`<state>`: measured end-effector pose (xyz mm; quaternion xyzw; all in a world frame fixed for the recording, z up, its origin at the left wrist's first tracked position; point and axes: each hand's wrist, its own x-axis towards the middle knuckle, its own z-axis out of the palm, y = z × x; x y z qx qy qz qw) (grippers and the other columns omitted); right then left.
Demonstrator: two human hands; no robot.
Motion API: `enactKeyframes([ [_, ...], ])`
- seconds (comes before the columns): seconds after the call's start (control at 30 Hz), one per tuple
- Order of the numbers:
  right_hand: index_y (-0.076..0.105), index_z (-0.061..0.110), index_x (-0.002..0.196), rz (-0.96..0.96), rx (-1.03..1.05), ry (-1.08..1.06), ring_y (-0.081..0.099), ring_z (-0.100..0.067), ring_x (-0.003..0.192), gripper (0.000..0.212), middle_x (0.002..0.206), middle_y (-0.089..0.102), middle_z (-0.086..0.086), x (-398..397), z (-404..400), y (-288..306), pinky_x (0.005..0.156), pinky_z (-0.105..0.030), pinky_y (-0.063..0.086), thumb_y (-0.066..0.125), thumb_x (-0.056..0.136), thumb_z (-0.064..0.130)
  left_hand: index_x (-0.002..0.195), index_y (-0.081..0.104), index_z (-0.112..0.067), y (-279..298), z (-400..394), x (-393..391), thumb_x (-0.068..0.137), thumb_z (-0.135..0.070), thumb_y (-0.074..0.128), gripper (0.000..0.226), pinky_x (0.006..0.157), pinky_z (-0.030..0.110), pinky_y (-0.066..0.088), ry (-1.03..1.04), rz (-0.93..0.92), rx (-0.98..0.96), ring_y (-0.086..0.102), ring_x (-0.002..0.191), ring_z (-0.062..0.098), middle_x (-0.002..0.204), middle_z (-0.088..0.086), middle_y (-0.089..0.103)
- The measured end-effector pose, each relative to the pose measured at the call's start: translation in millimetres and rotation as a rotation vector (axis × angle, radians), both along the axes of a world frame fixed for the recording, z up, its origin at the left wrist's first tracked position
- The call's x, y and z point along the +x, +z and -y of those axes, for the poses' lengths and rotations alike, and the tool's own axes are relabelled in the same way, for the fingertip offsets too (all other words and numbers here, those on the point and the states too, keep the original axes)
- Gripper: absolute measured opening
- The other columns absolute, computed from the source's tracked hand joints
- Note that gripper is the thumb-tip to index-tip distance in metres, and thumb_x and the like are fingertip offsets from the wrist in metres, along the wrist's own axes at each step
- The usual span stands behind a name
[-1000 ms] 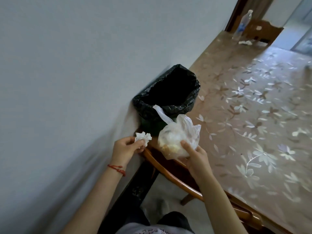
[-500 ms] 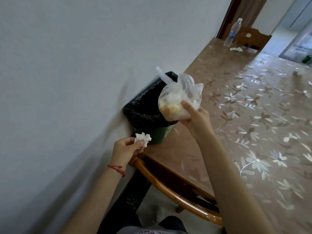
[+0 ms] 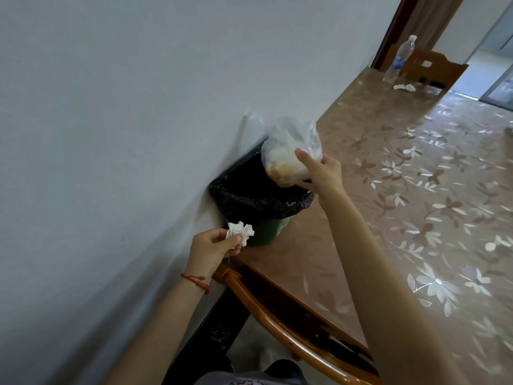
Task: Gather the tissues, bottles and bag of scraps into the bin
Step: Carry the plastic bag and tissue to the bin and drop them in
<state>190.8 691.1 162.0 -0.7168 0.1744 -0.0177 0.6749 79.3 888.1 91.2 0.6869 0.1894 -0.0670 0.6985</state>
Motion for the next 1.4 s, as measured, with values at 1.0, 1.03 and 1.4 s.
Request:
enactKeyframes([
  [1.0, 0.056, 0.01, 0.12, 0.266, -1.3, 0.337, 0.054, -0.029, 0.118, 0.052, 0.126, 0.058, -0.013, -108.4, 24.8, -76.8, 0.09, -0.042, 0.05, 0.039, 0.084, 0.044, 0.07, 0.066, -0.01, 58.4, 43.5, 94.1, 0.079, -0.004, 0.066, 0.011, 0.06, 0.017, 0.056, -0.104, 0.261, 0.163, 0.06, 0.057, 0.009, 0.065, 0.004, 0.063],
  [1.03, 0.056, 0.01, 0.12, 0.256, -1.296, 0.341, 0.053, -0.029, 0.118, 0.052, 0.127, 0.058, -0.013, -109.1, 25.8, -78.1, 0.09, -0.043, 0.05, 0.039, 0.085, 0.045, 0.072, 0.067, -0.008, 58.3, 45.2, 100.1, 0.079, -0.004, 0.066, 0.007, 0.06, 0.018, 0.056, -0.1, 0.254, 0.175, 0.06, 0.055, 0.008, 0.065, 0.005, 0.063],
  [1.4, 0.052, 0.01, 0.125, 0.226, -1.249, 0.327, 0.052, -0.03, 0.12, 0.06, 0.13, 0.055, -0.013, -114.4, 35.4, -81.6, 0.093, -0.042, 0.047, 0.035, 0.085, 0.051, 0.105, 0.067, -0.011, 53.7, 46.4, 103.9, 0.082, -0.021, 0.064, 0.025, 0.082, 0.02, 0.051, -0.072, 0.317, 0.41, 0.063, 0.089, 0.015, 0.098, 0.008, 0.068],
])
